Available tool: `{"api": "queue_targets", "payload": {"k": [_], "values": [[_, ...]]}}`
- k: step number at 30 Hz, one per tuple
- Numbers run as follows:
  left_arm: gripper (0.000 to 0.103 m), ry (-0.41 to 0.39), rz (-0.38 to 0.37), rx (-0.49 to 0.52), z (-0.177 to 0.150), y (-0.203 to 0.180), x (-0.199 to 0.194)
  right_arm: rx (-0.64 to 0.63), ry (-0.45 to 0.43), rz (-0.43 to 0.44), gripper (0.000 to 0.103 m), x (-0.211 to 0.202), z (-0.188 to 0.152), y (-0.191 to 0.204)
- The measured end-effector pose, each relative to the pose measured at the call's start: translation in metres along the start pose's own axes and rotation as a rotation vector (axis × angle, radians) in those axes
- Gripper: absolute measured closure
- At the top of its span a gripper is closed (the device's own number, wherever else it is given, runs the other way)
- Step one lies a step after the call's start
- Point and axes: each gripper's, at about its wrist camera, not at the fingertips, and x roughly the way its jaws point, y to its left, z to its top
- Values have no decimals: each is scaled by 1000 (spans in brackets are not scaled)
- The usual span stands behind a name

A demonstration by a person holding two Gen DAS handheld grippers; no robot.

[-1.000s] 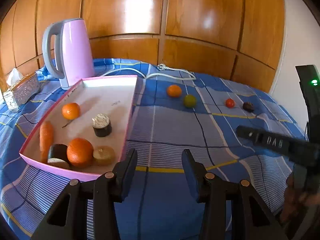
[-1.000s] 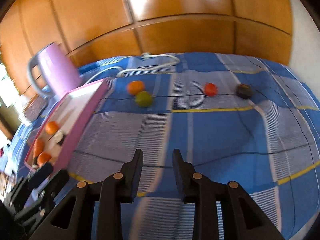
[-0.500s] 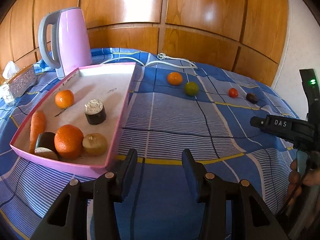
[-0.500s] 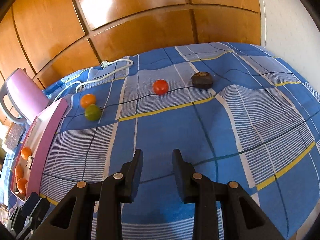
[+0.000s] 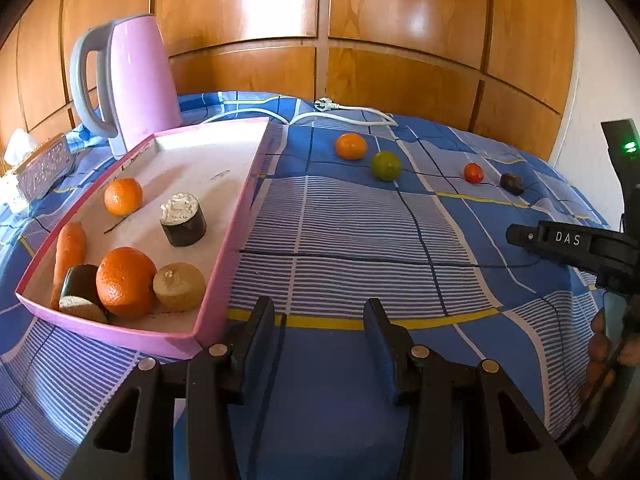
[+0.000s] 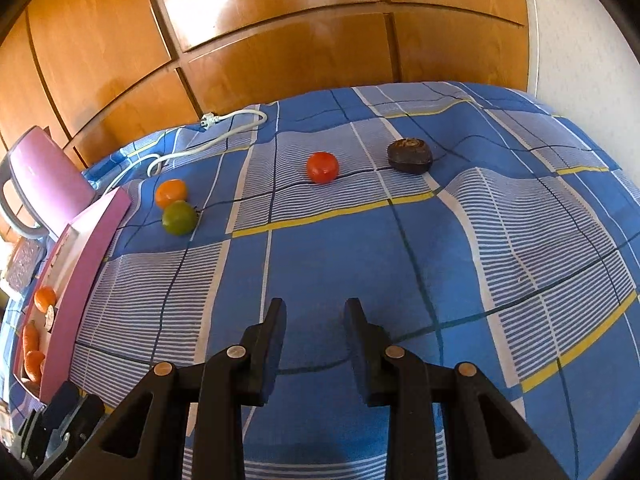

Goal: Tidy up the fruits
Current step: 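Grasp the green lime with the left gripper while the right grasps the red tomato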

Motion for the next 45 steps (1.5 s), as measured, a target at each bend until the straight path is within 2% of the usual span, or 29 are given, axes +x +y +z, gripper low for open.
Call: {"api": "queue_targets", "payload": {"k": [7,9,13,18,22,25,28,41,45], "values": [[56,9,12,31,2,-5,1,21,-11,7,73,-1,2,-6],[59,16,15,36,6,-9,3,25,-14,11,73,-1,3,-7],[64,24,-18,36,22,-19,9,46,-5,28,73,0,6,-10],[64,33,-65,24,48,-27,21,43,-16,56,73,3,20,-10],[65,73,-82,-12,69,-29,42,58,3,84,73,17,41,-11],[65,114,-120,-75,84,-27,57,71,28,87,73,28,55,-13],[65,113,-123,-96,97,-28,65,84,40,100,73,33,65,-14],[65,84,-100,-75,131,-42,105,44,27,31,73,68,98,-11],[58,77,-110,-84,136,-42,113,25,23,24,73,74,102,-8]]}}
